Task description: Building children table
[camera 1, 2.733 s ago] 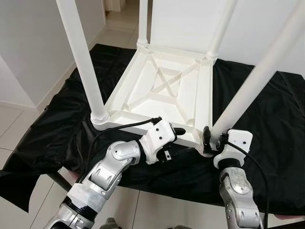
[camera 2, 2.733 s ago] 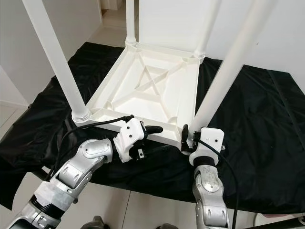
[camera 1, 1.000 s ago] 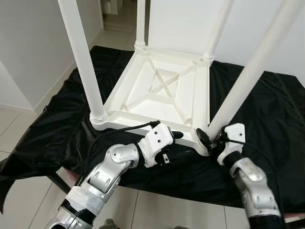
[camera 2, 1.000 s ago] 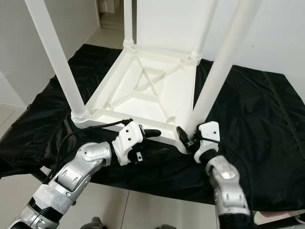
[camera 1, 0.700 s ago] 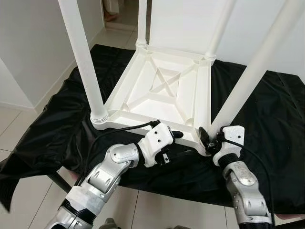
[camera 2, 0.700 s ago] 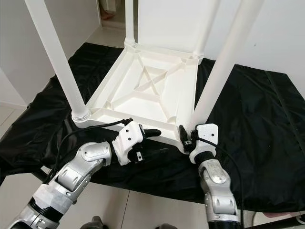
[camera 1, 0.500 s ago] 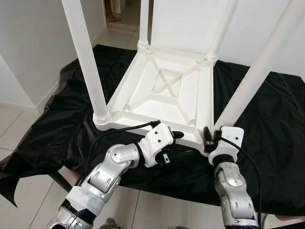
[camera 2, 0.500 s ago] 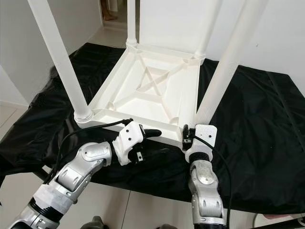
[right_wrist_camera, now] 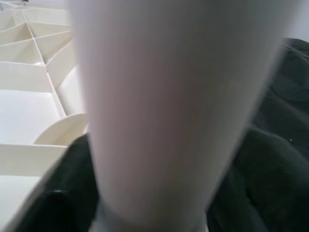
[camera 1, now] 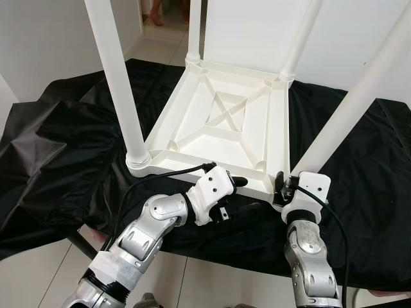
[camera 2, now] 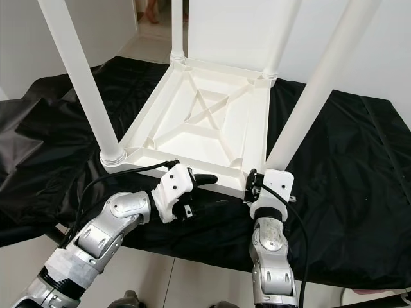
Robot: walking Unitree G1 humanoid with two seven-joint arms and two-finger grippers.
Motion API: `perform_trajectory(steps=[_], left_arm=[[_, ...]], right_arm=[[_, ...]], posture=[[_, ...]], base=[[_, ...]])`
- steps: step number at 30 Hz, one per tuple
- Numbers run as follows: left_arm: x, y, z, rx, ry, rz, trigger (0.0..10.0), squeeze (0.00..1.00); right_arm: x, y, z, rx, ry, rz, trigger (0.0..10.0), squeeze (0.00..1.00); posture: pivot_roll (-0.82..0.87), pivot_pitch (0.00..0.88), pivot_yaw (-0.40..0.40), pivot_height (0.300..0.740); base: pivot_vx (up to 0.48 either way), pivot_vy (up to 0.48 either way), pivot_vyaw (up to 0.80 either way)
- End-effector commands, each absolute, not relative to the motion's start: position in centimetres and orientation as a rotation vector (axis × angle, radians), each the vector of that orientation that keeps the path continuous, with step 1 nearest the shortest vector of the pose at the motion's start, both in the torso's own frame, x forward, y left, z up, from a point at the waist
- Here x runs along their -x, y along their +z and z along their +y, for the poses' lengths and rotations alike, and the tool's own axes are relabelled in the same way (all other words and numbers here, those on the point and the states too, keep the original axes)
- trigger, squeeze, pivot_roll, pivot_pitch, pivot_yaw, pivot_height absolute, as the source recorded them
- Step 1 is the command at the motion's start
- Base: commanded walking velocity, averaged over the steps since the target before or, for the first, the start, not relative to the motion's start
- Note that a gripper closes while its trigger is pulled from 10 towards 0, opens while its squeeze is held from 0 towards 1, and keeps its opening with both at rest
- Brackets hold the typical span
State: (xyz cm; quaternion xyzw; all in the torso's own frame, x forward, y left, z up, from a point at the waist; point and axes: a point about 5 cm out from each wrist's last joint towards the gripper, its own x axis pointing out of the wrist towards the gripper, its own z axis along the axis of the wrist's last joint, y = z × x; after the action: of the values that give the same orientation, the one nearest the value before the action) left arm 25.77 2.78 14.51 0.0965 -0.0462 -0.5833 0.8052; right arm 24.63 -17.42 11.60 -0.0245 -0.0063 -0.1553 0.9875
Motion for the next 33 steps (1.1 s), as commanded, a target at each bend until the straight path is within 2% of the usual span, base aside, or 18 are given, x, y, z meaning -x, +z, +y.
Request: perform_trajectory(steps=[1,8,9,10,11,15,16,17,18,20,21,22,23,28,29,33], left_arm=[[-25.6,14.6,2.5,-0.208,-1.286,-0.095,10.0,0.00],[-25.4,15.2,2.8,-0.171,-1.256,-0.111,10.0,0.00],[-25.3,15.3,3.0,-0.161,-1.244,-0.112,10.0,0.00],[-25.3,15.3,3.0,-0.161,-1.244,-0.112,10.0,0.00],[-25.0,15.4,3.4,-0.143,-1.227,-0.112,10.0,0.00],[-24.8,15.5,4.0,-0.121,-1.195,-0.103,10.0,0.00],[-24.5,15.6,4.4,-0.102,-1.179,-0.100,10.0,0.00],[-24.4,15.6,4.7,-0.097,-1.170,-0.097,10.0,0.00],[-24.3,15.7,4.9,-0.096,-1.164,-0.093,10.0,0.00],[-24.2,15.7,5.2,-0.095,-1.156,-0.091,10.0,0.00],[-24.2,15.7,5.2,-0.095,-1.156,-0.091,10.0,0.00],[-24.2,15.8,5.3,-0.093,-1.154,-0.090,10.0,0.00],[-24.2,15.8,5.4,-0.092,-1.151,-0.090,10.0,0.00],[-24.4,15.9,5.5,-0.097,-1.146,-0.089,10.0,0.00],[-24.4,16.1,5.4,-0.097,-1.145,-0.093,10.0,0.00],[-24.5,16.3,5.3,-0.096,-1.145,-0.098,10.0,0.00]], right_arm=[[-24.3,11.4,-17.8,0.040,-0.331,-0.003,10.0,1.00],[-22.4,12.5,-17.8,0.060,-0.297,-0.086,10.0,1.00],[-21.8,12.8,-17.8,0.068,-0.287,-0.103,10.0,0.16],[-21.8,12.8,-17.8,0.068,-0.287,-0.103,10.0,0.16],[-21.0,13.2,-17.6,0.077,-0.263,-0.128,10.0,0.00],[-20.0,13.4,-17.1,0.081,-0.221,-0.141,10.0,0.00],[-19.3,13.4,-16.7,0.095,-0.180,-0.143,9.2,0.00],[-18.9,13.4,-16.5,0.097,-0.160,-0.139,7.6,0.00],[-18.6,13.4,-16.4,0.102,-0.142,-0.136,5.2,0.00],[-18.1,13.4,-16.3,0.106,-0.118,-0.134,3.2,0.00],[-18.1,13.4,-16.3,0.106,-0.118,-0.134,3.2,0.00],[-18.0,13.4,-16.3,0.107,-0.109,-0.134,0.6,0.00],[-17.9,13.4,-16.3,0.110,-0.101,-0.133,0.0,0.00],[-17.8,13.3,-16.2,0.127,-0.068,-0.128,0.0,0.00],[-18.1,13.3,-15.8,0.141,-0.022,-0.124,10.0,0.00],[-18.3,13.2,-15.2,0.139,0.044,-0.118,10.0,0.00]], posture=[[0.04,0.008,-0.055,0.740],[0.04,0.019,-0.060,0.740],[0.04,0.023,-0.058,0.740],[0.04,0.023,-0.058,0.740],[0.04,0.031,-0.054,0.740],[0.03,0.043,-0.050,0.740],[0.02,0.052,-0.048,0.740],[0.03,0.058,-0.048,0.740],[0.03,0.061,-0.046,0.740],[0.03,0.065,-0.046,0.740],[0.03,0.065,-0.046,0.740],[0.03,0.068,-0.048,0.740],[0.03,0.068,-0.049,0.740],[0.03,0.070,-0.049,0.740],[0.03,0.068,-0.049,0.740],[0.04,0.064,-0.049,0.740]], base=[[0.000,0.000,0.00],[0.000,0.000,0.00],[0.000,0.000,0.00],[0.000,0.000,0.00],[0.000,0.000,0.00],[0.000,0.000,0.00],[0.000,0.000,0.00],[0.000,0.000,0.00],[0.000,0.000,0.00],[0.000,0.000,0.00],[0.000,0.000,0.00],[0.000,0.000,0.00],[0.000,0.000,0.00],[0.000,0.000,0.00],[0.000,0.000,0.00],[0.000,0.000,0.00]])
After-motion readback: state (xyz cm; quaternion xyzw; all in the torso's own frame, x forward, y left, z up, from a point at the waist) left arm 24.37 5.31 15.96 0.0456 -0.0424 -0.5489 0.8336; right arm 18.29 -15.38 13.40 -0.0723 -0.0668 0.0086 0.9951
